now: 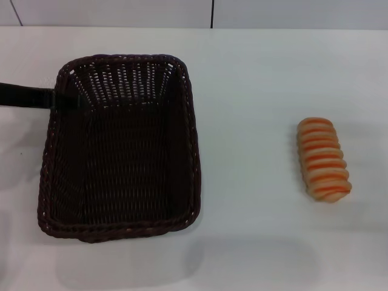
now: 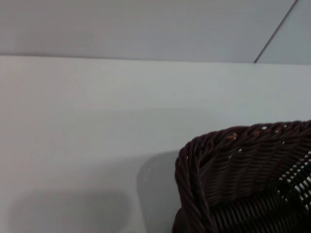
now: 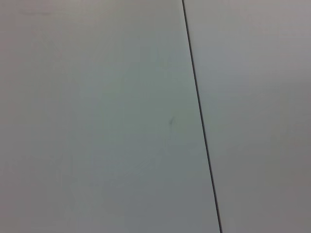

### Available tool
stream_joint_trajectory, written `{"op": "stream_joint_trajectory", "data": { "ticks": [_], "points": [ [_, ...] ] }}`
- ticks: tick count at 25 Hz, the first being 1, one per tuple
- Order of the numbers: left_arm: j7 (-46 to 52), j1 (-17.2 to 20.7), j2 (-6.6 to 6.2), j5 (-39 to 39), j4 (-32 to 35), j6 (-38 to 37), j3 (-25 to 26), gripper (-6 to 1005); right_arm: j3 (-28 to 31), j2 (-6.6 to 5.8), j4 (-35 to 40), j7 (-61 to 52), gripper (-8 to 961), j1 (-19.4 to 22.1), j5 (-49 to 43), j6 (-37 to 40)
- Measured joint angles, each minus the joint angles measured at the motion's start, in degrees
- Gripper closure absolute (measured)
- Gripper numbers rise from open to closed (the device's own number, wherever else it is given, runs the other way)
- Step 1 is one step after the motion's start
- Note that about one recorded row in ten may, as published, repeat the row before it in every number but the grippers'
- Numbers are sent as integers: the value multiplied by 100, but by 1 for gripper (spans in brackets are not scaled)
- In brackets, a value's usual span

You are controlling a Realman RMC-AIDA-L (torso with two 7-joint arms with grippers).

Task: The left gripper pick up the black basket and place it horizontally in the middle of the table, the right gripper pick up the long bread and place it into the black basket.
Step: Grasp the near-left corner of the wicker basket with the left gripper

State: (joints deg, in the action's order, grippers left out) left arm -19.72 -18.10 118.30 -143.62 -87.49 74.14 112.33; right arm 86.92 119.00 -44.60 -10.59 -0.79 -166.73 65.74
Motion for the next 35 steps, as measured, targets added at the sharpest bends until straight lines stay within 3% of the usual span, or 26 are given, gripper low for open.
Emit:
{"op": "stream_joint_trajectory", "data": {
  "ticks": [13,18,29,35],
  "points": [
    [-50,-102,-27,-119,309,-46,-173,167,0,0,-32,4,253,-33,0,0],
    [-59,-142,-26,-151,300,-30,-211,211,0,0,-32,15,253,-47,0,0],
    [-73,-214,-10,-369,282,-22,-367,422,0,0,-31,17,253,-44,0,0],
    [-77,-231,-12,-374,270,-3,-400,663,9,0,-31,19,253,-41,0,2]
  ]
}}
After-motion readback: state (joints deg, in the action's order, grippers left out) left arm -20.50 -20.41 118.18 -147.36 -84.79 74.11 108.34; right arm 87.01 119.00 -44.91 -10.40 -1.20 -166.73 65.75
